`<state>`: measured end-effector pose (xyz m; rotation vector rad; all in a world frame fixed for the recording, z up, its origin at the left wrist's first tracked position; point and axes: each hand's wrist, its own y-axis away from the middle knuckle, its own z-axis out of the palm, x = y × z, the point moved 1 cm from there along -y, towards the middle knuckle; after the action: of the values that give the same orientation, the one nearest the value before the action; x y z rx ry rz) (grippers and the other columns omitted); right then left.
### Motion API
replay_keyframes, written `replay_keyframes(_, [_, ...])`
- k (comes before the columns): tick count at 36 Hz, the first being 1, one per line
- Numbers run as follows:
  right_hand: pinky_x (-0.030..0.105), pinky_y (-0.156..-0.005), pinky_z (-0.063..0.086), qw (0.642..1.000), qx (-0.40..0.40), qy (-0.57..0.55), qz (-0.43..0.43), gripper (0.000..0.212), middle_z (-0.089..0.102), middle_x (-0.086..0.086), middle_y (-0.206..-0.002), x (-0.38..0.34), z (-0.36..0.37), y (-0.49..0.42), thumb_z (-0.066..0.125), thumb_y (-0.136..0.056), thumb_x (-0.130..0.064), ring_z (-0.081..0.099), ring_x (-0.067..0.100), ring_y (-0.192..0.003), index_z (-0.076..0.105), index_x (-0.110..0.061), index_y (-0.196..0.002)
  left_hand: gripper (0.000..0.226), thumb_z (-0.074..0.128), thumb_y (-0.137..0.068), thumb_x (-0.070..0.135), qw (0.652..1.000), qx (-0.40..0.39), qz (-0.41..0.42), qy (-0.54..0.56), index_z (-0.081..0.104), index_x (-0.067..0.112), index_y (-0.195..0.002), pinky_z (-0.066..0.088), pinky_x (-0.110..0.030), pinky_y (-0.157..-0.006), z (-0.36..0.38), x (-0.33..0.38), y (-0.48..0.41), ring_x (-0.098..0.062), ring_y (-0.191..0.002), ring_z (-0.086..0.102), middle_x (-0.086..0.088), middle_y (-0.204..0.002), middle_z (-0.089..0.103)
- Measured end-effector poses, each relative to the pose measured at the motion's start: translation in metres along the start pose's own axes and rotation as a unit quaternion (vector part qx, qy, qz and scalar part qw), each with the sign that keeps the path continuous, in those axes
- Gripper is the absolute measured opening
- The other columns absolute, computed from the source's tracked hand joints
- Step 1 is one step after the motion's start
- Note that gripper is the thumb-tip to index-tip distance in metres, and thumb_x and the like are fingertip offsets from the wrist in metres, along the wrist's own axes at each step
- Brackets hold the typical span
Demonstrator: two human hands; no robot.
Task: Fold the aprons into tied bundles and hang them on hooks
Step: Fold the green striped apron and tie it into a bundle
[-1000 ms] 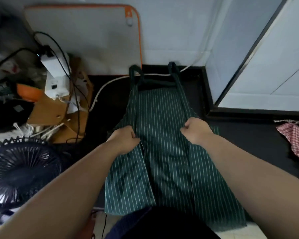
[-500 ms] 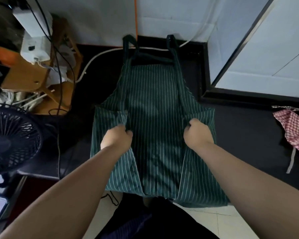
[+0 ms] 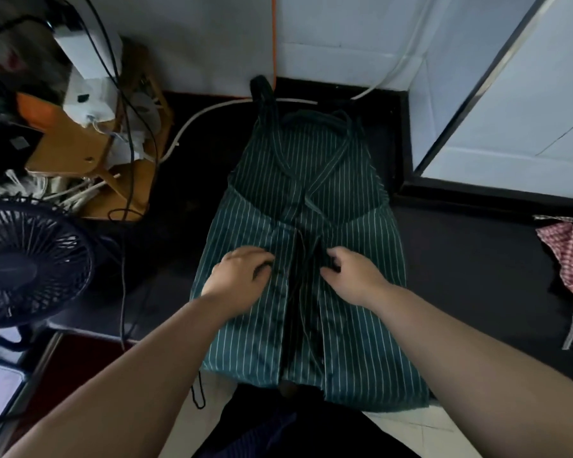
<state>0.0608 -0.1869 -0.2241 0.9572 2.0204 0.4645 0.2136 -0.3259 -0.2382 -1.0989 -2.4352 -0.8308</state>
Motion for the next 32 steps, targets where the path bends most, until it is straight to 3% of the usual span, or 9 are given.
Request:
replay_keyframes(4, [0.035,-0.075,0.054,0.999,0.042,0.002,0.015,0.055,0.058,0.003,-0.110,-0.001,0.008,-0.005,0.051,-0.097,-0.038,0.061,0.018,-0.083,0.033,-0.012,-0.142,0.044,0.048,-0.097,0.035,0.997,-0.020,-0.068,-0.021,0.046,0.024,-0.140,0.045,-0.043,-0.099,0.005,-0.009,0.004,-0.021,-0.127,0.042,0.001,-0.144,0.039])
replay_keyframes(7, [0.028,-0.052,0.045,0.998,0.046,0.028,0.027,0.051,0.049,-0.003,-0.081,-0.004,0.010,-0.012,0.056,-0.094,-0.036,0.054,0.013,-0.065,0.036,-0.012,-0.135,0.053,0.051,-0.093,0.049,0.996,-0.032,-0.068,-0.042,0.043,0.026,-0.140,0.048,-0.039,-0.093,0.009,-0.004,0.004,-0.019,-0.127,0.040,0.003,-0.143,0.035])
replay_keyframes(10, [0.024,-0.046,0.034,0.996,0.057,0.059,0.044,0.011,0.047,0.001,-0.073,-0.004,0.015,-0.023,0.053,-0.095,-0.018,0.048,0.014,-0.058,0.048,-0.009,-0.093,0.071,0.056,-0.081,0.068,0.992,-0.045,-0.077,-0.090,0.042,0.024,-0.134,0.047,-0.036,-0.091,0.015,0.004,0.004,-0.019,-0.126,0.039,0.001,-0.137,0.038])
replay_keyframes(14, [0.025,-0.046,0.032,0.994,0.102,0.034,0.000,0.032,0.047,0.001,-0.065,-0.008,0.017,-0.036,0.048,-0.095,-0.012,0.044,0.013,-0.055,0.043,-0.014,-0.064,0.054,0.059,-0.082,0.062,0.983,-0.069,-0.088,-0.144,0.048,0.021,-0.115,0.049,-0.032,-0.075,0.022,0.013,-0.001,-0.019,-0.104,0.055,0.000,-0.117,0.052])
replay_keyframes(17, [0.021,-0.047,0.036,0.984,0.166,-0.057,-0.031,0.019,0.053,0.000,-0.069,-0.019,0.009,-0.041,0.049,-0.097,-0.018,0.047,0.011,-0.055,0.058,-0.009,-0.083,0.018,0.056,-0.091,0.038,0.995,-0.042,-0.073,-0.049,0.051,0.021,-0.092,0.044,-0.026,-0.057,0.020,0.015,-0.010,-0.015,-0.073,0.055,0.003,-0.087,0.058])
replay_keyframes(22, [0.016,-0.061,0.039,0.984,0.163,-0.050,-0.041,0.025,0.062,0.001,-0.094,-0.027,-0.001,-0.047,0.053,-0.096,-0.021,0.062,0.015,-0.082,0.059,-0.010,-0.118,0.016,0.059,-0.093,0.033,0.995,0.033,-0.011,0.098,0.056,0.020,-0.084,0.048,-0.031,-0.063,0.010,0.018,-0.023,-0.015,-0.070,0.055,0.005,-0.077,0.057])
replay_keyframes(25, [0.026,-0.073,0.040,0.995,0.103,0.016,-0.014,0.046,0.057,0.008,-0.122,-0.022,0.000,-0.049,0.057,-0.095,-0.021,0.057,0.023,-0.102,0.041,-0.012,-0.136,0.018,0.056,-0.093,0.041,0.999,-0.002,-0.005,0.048,0.062,0.024,-0.092,0.051,-0.035,-0.076,0.011,0.011,-0.028,-0.018,-0.088,0.055,0.006,-0.088,0.057])
replay_keyframes(28, [0.028,-0.074,0.041,0.994,0.105,0.024,-0.026,0.048,0.055,0.009,-0.122,-0.018,0.002,-0.049,0.058,-0.094,-0.021,0.055,0.023,-0.102,0.037,-0.011,-0.137,0.030,0.055,-0.091,0.048,0.997,-0.059,-0.024,-0.035,0.062,0.026,-0.110,0.047,-0.043,-0.093,0.013,0.006,-0.031,-0.021,-0.112,0.047,0.001,-0.114,0.053])
replay_keyframes(32, [0.023,-0.078,0.038,0.992,0.118,-0.003,-0.042,0.032,0.057,0.004,-0.111,-0.013,0.005,-0.048,0.058,-0.094,-0.019,0.055,0.022,-0.107,0.052,-0.010,-0.123,0.039,0.060,-0.090,0.026,0.998,-0.054,0.018,0.022,0.051,0.026,-0.129,0.046,-0.035,-0.097,0.014,0.014,-0.039,-0.017,-0.118,0.047,0.001,-0.132,0.045])
